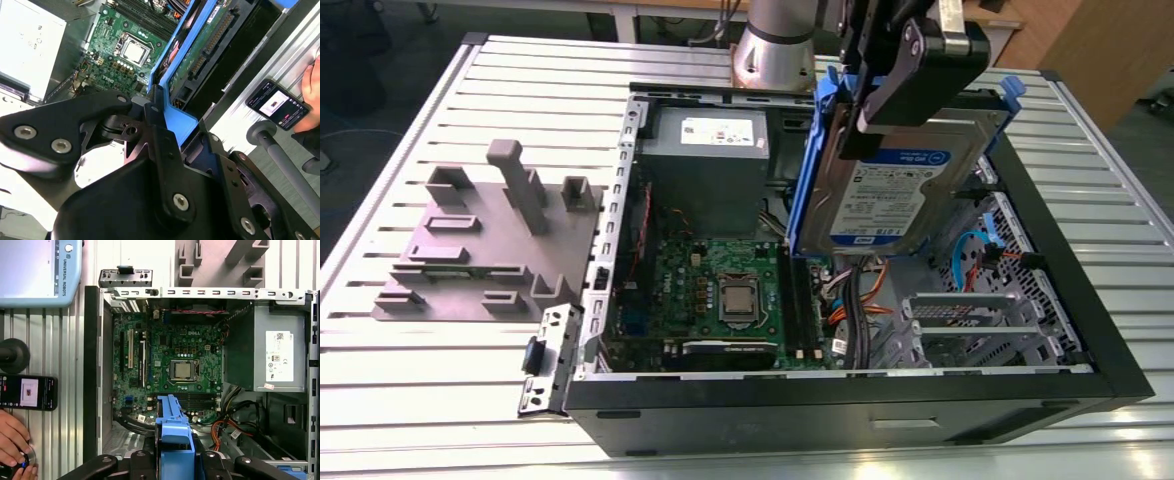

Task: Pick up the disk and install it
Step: 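Insert the disk into the insertion slot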

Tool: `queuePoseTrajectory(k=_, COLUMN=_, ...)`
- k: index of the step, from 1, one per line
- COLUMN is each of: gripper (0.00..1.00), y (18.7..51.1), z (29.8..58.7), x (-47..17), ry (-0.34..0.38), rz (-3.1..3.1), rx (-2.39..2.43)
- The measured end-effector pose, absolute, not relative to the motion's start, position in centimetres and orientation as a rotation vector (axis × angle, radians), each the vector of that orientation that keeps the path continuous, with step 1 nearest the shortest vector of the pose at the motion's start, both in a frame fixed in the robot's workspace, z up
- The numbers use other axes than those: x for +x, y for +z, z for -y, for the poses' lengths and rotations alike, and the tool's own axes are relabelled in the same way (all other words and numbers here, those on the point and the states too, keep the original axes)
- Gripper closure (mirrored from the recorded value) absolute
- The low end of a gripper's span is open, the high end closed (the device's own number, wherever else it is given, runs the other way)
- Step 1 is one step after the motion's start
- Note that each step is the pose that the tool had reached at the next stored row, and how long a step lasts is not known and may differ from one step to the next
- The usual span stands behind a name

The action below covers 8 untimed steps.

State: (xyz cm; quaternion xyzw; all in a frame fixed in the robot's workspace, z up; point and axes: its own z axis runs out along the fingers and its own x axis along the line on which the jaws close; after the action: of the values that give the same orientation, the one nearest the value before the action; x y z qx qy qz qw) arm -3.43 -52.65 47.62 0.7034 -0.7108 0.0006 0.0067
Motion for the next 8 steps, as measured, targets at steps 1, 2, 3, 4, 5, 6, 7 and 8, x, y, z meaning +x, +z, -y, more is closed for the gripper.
queuePoseTrajectory(k=1, gripper=0.64, y=47.62, z=52.65, x=-3.43, ry=0.002, rz=2.223, rx=2.2)
queuePoseTrajectory(k=2, gripper=0.64, y=47.62, z=52.65, x=-3.43, ry=0.002, rz=2.223, rx=2.2)
queuePoseTrajectory(k=3, gripper=0.64, y=47.63, z=52.66, x=-3.43, ry=0.002, rz=2.223, rx=2.2)
queuePoseTrajectory(k=4, gripper=0.64, y=47.62, z=52.66, x=-3.43, ry=0.002, rz=2.223, rx=2.2)
queuePoseTrajectory(k=5, gripper=0.64, y=47.62, z=52.66, x=-3.43, ry=0.002, rz=2.223, rx=2.2)
queuePoseTrajectory(k=6, gripper=0.64, y=47.62, z=52.66, x=-3.43, ry=0.002, rz=2.223, rx=2.2)
queuePoseTrajectory(k=7, gripper=0.64, y=47.62, z=52.66, x=-3.43, ry=0.002, rz=2.223, rx=2.2)
queuePoseTrajectory(k=8, gripper=0.64, y=47.62, z=52.67, x=-3.43, ry=0.002, rz=2.223, rx=2.2)
